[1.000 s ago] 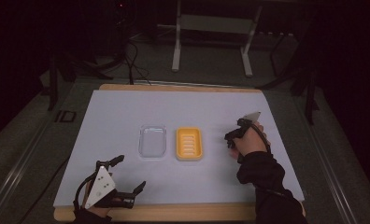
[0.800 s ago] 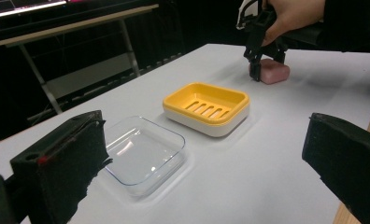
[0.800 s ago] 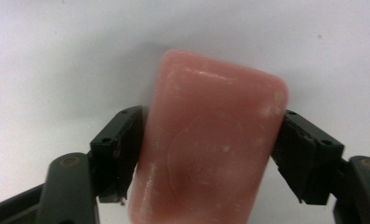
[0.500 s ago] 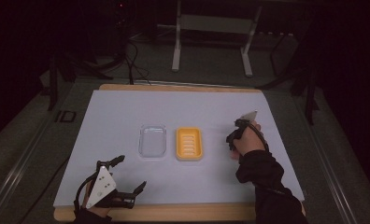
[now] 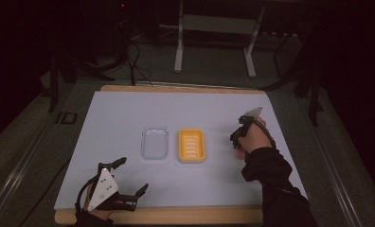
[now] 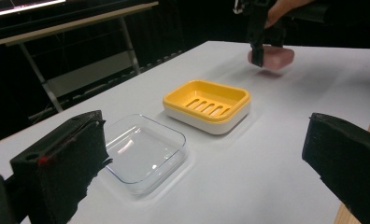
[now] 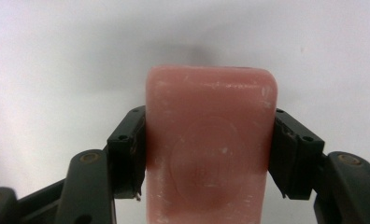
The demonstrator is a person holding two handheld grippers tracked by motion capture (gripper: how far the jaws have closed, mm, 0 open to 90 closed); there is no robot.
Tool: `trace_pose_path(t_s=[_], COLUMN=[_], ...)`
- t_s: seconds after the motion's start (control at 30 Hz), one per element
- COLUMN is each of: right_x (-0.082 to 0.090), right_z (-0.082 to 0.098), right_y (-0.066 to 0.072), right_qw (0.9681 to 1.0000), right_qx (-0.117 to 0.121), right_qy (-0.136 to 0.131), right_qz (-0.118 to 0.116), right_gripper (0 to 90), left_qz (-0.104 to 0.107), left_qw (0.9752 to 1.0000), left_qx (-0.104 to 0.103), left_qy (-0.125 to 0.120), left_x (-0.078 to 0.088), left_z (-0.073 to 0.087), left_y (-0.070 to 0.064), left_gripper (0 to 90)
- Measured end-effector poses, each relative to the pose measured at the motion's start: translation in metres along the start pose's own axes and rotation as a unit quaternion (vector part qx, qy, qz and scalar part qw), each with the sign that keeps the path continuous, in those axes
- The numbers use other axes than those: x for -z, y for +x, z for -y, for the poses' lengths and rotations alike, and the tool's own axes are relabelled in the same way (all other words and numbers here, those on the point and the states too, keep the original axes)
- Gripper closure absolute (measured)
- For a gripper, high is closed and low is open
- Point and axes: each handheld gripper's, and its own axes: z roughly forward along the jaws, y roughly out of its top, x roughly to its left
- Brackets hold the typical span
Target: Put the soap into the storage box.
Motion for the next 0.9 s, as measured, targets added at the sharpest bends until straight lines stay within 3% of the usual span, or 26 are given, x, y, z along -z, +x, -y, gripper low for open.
trace_pose_path(t_s=[0.33,0.9], right_x=[0.022,0.061], right_z=[-0.002,-0.004], right_y=[0.004,0.031], right_qw=[0.9998,0.9989], right_qx=[0.013,0.031], right_qy=[-0.002,-0.024], right_qz=[-0.013,-0.024], right_gripper=[37.8,37.8], left_qz=[0.000,0.001], left_qw=[1.0000,1.0000], left_qx=[0.000,0.000], left_qy=[0.000,0.000], left_x=[0.000,0.000], left_z=[0.000,0.000], left_y=[0.000,0.000], left_gripper=[0.6,0.6])
